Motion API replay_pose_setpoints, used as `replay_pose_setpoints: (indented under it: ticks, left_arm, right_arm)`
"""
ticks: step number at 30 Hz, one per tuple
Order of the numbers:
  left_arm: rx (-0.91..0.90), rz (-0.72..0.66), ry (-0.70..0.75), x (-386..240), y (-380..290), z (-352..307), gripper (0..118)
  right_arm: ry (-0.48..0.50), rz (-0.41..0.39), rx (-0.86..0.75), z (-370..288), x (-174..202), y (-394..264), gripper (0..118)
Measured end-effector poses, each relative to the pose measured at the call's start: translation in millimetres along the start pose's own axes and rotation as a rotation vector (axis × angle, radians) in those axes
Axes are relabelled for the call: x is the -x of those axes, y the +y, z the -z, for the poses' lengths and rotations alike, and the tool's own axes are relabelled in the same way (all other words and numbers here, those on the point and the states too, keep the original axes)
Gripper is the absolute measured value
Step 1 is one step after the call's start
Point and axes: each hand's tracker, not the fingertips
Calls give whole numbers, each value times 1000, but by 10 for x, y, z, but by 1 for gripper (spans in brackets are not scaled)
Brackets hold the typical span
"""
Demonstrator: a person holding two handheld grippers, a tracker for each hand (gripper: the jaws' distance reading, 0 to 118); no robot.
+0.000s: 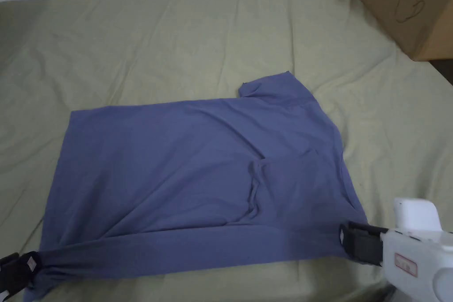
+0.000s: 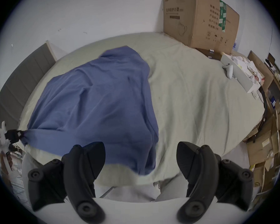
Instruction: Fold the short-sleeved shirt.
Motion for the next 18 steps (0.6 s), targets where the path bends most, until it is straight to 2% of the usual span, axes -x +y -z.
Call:
replay_pose_setpoints:
  ticks: [1,2,3,4,5,6,8,9,11,12,15,18]
  left_arm:
    - [-1,1,0,1,-4,-3,3]
    - [-3,7,3,-43,20,-12,3]
    - [-4,14,8,-49,17,-13,3]
    - [-2,18,11,-46,12,-12,3]
    - [5,21,8,-41,9,-11,3]
    - [12,25,12,-100,32,-26,3]
    - [2,41,20,-101,17,-76,3]
    - [0,41,17,-88,21,-95,3]
    - [-4,27,11,-125,89,-138,3]
    - [-8,26,9,-126,113,-172,3]
    - [-39,57,10,-223,288,-270,3]
    - [-84,96,0,-325,571,-268,3]
  right_arm:
    - [6,-1,2,100,-19,25,69]
    - [5,4,21,201,-40,29,29]
    - [27,22,55,296,-72,36,3]
    - [27,57,116,393,-105,43,3]
    - [67,83,87,330,-113,5,3]
    - [93,48,69,274,-127,-1,3]
    - [39,-17,51,223,-118,-4,3]
    - [47,-24,57,206,-43,35,3]
    - [66,11,55,151,-81,64,3]
    - [73,16,48,-6,20,109,3]
    - [68,-12,-38,-262,103,304,3]
    - [99,15,-80,-354,135,640,3]
